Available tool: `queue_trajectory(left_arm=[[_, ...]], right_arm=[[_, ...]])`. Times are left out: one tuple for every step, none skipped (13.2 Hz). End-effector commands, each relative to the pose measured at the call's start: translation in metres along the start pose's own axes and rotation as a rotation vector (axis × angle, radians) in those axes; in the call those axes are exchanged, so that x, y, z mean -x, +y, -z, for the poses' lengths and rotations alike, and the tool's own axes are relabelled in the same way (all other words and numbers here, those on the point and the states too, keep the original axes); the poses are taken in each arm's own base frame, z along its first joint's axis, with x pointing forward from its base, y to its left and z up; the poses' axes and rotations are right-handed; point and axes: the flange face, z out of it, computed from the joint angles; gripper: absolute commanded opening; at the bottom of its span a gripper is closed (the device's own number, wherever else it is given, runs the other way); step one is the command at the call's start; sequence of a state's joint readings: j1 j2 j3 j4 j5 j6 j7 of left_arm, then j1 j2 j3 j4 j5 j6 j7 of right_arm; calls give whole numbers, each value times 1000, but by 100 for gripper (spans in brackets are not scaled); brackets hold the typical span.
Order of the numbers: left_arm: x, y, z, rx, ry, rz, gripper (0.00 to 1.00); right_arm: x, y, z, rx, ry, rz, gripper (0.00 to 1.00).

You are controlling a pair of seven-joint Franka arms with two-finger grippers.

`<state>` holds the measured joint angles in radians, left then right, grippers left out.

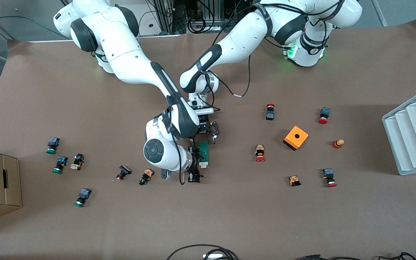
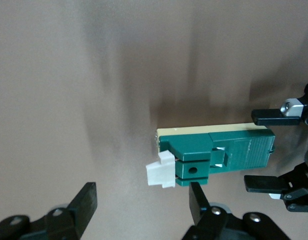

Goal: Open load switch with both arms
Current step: 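Hold the switch body with the right gripper, bring the left gripper onto the handle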

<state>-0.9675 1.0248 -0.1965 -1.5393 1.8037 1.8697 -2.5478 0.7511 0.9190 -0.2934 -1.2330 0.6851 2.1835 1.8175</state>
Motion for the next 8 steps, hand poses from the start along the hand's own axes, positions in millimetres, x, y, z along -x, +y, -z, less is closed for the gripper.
queue_trajectory(left_arm=[[-2,4,-1,-11,42,7,100],[-3,6,2,-13,44,12,100],[-4,8,3,-17,50,15,100],[-2,7,3,-18,51,13,100],[0,8,4,-18,50,13,100],[1,7,4,-23,56,11,100],[1,8,4,-25,60,14,100],[-1,9,5,-24,62,16,100]], right_arm=[[-1,-10,2,8,-56,-45,84],[-8,-14,3,19,-86,-75,84],[-9,-15,2,33,-110,-89,84],[-10,-15,2,38,-119,-94,84],[-11,-15,1,43,-122,-96,84],[-13,-16,3,47,-124,-101,85],[-14,-16,2,53,-121,-98,86],[-12,-16,5,52,-122,-96,96]])
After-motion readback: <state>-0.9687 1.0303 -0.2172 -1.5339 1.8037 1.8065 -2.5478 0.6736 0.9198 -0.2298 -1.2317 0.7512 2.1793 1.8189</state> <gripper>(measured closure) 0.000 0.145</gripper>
